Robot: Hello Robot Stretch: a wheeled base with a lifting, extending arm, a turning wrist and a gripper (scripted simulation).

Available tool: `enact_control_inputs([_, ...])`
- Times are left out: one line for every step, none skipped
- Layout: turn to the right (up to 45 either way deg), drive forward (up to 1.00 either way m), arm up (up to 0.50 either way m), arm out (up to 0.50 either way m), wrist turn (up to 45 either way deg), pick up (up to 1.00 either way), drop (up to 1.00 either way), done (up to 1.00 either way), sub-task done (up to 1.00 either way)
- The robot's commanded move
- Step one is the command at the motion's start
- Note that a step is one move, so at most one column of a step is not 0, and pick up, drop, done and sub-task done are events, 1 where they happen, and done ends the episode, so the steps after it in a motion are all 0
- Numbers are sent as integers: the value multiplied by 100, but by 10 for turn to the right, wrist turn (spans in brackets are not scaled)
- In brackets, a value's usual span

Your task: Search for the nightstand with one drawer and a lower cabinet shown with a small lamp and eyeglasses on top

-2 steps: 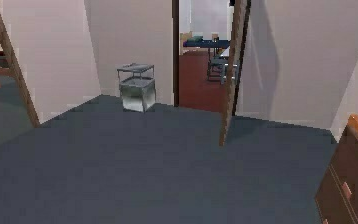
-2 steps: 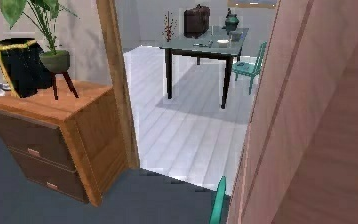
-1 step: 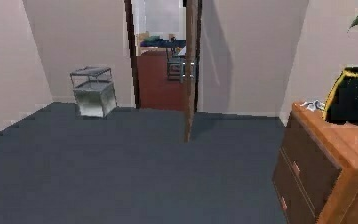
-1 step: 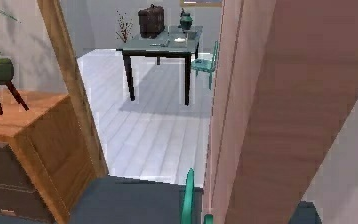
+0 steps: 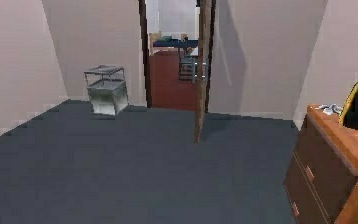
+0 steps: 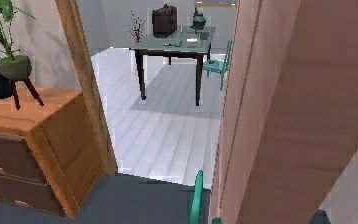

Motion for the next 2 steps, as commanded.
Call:
enact_control_inputs([0, 25, 0, 0, 0, 0, 0, 0, 0])
enact_control_inputs([-90, 0, 0, 0, 0, 0, 0, 0, 0])
